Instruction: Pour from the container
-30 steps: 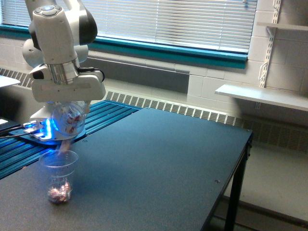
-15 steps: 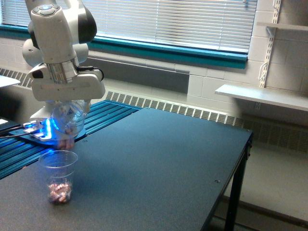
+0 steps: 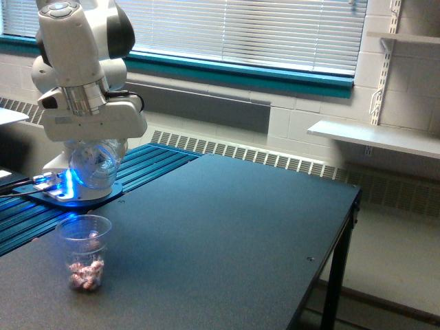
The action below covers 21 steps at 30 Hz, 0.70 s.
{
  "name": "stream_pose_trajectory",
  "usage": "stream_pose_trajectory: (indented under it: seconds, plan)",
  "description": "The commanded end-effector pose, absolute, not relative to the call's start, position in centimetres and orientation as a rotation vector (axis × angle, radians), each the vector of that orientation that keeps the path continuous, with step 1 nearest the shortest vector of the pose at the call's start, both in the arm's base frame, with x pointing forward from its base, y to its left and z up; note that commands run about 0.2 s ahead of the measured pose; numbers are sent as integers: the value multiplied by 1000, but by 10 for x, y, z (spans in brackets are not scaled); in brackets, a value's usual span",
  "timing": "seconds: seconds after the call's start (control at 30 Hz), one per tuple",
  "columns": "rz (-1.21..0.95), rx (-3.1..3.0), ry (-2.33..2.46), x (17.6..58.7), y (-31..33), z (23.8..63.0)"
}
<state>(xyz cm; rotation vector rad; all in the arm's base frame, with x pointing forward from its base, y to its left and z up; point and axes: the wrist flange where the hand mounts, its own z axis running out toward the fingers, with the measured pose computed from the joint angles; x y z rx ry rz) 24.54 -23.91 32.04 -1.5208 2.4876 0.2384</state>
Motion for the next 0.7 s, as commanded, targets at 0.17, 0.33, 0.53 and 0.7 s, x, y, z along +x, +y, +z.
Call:
stream_pose_trajectory:
  seconds: [0.17,0.33,0.53,0.7]
  plan:
    - [236,-1515,2485,251,-235,324]
    - [223,-1546,2487,253,-233,324]
    - [235,-1588,2496,254,-229,323]
    - [236,-1610,2490,255,-227,323]
